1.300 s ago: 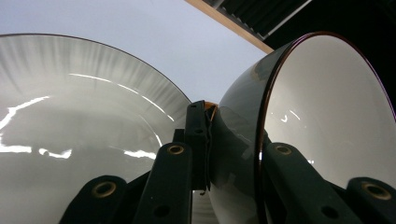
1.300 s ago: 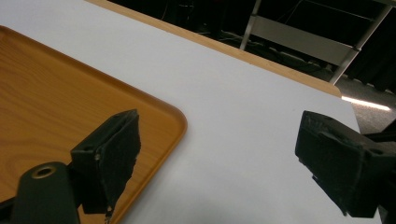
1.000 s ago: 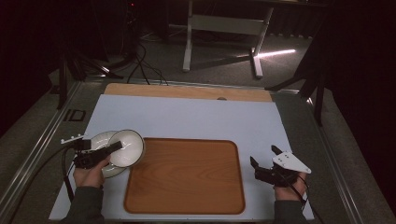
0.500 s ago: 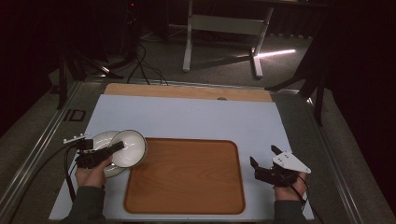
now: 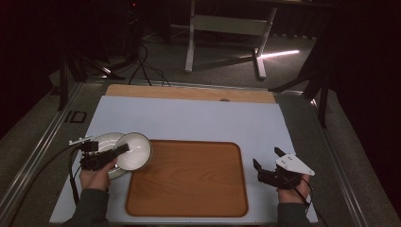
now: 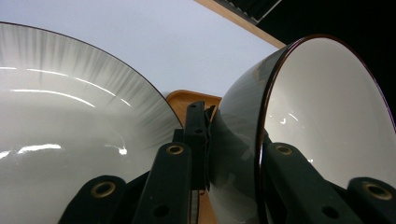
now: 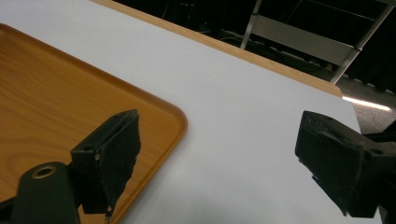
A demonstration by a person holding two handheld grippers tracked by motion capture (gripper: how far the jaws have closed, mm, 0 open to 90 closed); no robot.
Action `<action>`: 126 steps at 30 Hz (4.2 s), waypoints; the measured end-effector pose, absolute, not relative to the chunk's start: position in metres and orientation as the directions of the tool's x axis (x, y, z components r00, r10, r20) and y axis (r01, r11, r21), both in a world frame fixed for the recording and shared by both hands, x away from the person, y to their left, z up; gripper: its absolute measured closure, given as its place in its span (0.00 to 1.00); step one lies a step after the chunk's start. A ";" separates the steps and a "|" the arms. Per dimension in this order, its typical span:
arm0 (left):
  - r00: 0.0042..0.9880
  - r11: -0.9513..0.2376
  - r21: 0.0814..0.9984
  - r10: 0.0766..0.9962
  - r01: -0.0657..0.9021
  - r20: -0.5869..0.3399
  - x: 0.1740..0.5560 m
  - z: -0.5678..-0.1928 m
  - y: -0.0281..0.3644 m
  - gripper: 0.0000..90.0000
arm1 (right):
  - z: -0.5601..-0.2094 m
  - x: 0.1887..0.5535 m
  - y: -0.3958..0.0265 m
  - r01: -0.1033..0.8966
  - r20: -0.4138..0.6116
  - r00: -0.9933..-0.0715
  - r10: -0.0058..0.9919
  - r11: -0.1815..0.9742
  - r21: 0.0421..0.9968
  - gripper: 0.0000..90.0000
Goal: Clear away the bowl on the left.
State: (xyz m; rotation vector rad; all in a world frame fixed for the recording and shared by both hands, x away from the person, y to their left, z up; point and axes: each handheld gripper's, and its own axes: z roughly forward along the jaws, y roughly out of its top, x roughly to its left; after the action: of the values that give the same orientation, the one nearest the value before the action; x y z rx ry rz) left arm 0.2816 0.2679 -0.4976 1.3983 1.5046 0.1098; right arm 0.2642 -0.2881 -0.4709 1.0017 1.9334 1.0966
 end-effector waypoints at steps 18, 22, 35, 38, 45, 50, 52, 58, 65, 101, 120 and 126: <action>0.231 0.290 0.667 0.783 0.686 -0.578 0.283 -0.497 0.259 0.88 | -0.471 0.264 -0.288 0.283 -0.189 -0.464 0.865 0.347 0.894 0.15; 0.239 0.280 0.669 0.783 0.689 -0.574 0.283 -0.497 0.256 0.88 | -0.471 0.264 -0.288 0.283 -0.189 -0.465 0.865 0.347 0.894 0.15; 0.256 0.253 0.675 0.789 0.693 -0.558 0.284 -0.497 0.248 0.88 | -0.471 0.264 -0.288 0.282 -0.189 -0.463 0.866 0.346 0.895 0.15; 0.261 0.245 0.677 0.791 0.694 -0.553 0.285 -0.497 0.246 0.88 | -0.471 0.264 -0.288 0.283 -0.188 -0.462 0.867 0.344 0.895 0.15; 0.270 0.229 0.680 0.794 0.697 -0.544 0.285 -0.497 0.242 0.88 | -0.471 0.264 -0.288 0.283 -0.186 -0.460 0.868 0.342 0.896 0.15; 0.273 0.223 0.678 0.794 0.700 -0.543 0.286 -0.497 0.240 0.87 | -0.471 0.264 -0.289 0.283 -0.185 -0.460 0.869 0.340 0.897 0.15; 0.276 0.219 0.679 0.794 0.701 -0.541 0.286 -0.497 0.239 0.87 | -0.470 0.264 -0.289 0.283 -0.184 -0.460 0.869 0.340 0.897 0.15; 0.279 0.214 0.678 0.795 0.703 -0.539 0.286 -0.497 0.237 0.87 | -0.470 0.264 -0.289 0.282 -0.183 -0.458 0.870 0.337 0.898 0.15; 0.281 0.209 0.678 0.795 0.705 -0.537 0.287 -0.498 0.236 0.87 | -0.470 0.263 -0.289 0.277 -0.181 -0.458 0.870 0.333 0.901 0.15; 0.303 0.171 0.673 0.794 0.720 -0.527 0.289 -0.500 0.222 0.86 | -0.468 0.262 -0.289 0.251 -0.175 -0.473 0.864 0.322 0.913 0.15; 0.323 0.140 0.669 0.792 0.730 -0.519 0.290 -0.501 0.213 0.86 | -0.468 0.262 -0.289 0.250 -0.176 -0.473 0.863 0.323 0.913 0.15; 0.325 0.139 0.669 0.790 0.730 -0.519 0.290 -0.501 0.211 0.86 | -0.468 0.262 -0.289 0.250 -0.175 -0.473 0.863 0.322 0.913 0.15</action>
State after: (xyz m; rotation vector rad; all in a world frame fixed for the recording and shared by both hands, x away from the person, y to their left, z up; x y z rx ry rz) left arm 0.2899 0.2110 -0.5010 1.5971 1.4132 0.0757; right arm 0.2619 -0.2890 -0.4681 0.9816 1.9079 1.1476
